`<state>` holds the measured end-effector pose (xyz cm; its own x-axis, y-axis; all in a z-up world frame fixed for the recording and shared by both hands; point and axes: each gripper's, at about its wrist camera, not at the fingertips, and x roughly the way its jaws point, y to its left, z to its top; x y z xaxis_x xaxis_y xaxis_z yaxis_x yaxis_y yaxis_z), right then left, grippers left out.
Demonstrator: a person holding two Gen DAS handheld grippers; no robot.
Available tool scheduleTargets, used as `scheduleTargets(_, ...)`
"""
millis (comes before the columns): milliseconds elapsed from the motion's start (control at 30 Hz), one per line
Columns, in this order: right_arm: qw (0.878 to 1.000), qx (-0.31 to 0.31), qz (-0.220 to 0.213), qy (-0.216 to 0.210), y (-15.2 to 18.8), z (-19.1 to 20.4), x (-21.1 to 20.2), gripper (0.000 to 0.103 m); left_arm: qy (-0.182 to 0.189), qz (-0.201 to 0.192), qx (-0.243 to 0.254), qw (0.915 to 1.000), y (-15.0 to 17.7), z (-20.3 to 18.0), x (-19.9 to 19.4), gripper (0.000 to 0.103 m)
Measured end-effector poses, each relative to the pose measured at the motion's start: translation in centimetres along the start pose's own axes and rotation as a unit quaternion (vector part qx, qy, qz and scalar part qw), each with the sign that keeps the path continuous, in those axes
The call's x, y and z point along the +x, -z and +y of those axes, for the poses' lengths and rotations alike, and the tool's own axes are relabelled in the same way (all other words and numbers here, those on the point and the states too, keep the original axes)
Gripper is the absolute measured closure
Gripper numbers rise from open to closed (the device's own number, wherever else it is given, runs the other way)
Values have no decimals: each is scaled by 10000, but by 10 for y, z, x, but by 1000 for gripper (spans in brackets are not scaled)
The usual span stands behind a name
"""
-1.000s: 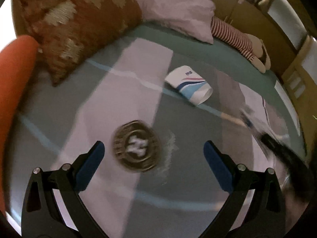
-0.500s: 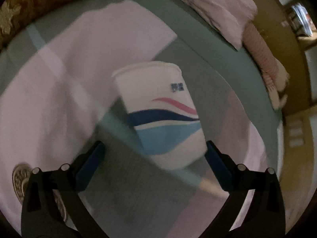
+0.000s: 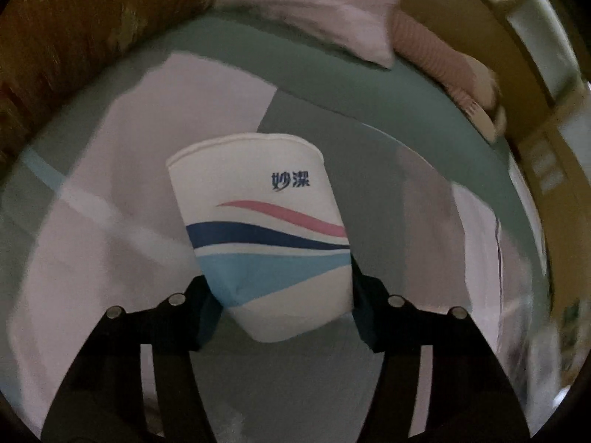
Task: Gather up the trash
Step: 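Lift the paper cup with the left tool while the right tool lifts the medicine box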
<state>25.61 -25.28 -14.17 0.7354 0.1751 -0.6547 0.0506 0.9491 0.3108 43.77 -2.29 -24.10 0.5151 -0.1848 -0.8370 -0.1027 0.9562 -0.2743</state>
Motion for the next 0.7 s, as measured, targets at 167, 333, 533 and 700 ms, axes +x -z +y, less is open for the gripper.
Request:
scheduleTargets(167, 9994, -309, -149, -32, 0, 18, -15, 67, -175, -289, 1046, 9939, 48, -4, -74, 43)
scheduleTargets(333, 9970, -701, -318, -2, 7, 42, -43, 67, -102, -696, 1263, 9895, 98, 8, -171, 43)
scheduleTargets(533, 9952, -859, -473, 1, 50, 54, -90, 67, -139, -1287, 1551, 9794, 165, 14, -245, 43)
scheduleTargets(700, 9957, -878, -296, 59, 89, 55, -112, 67, 102, -1201, 1511, 9811, 200, 20, -261, 43)
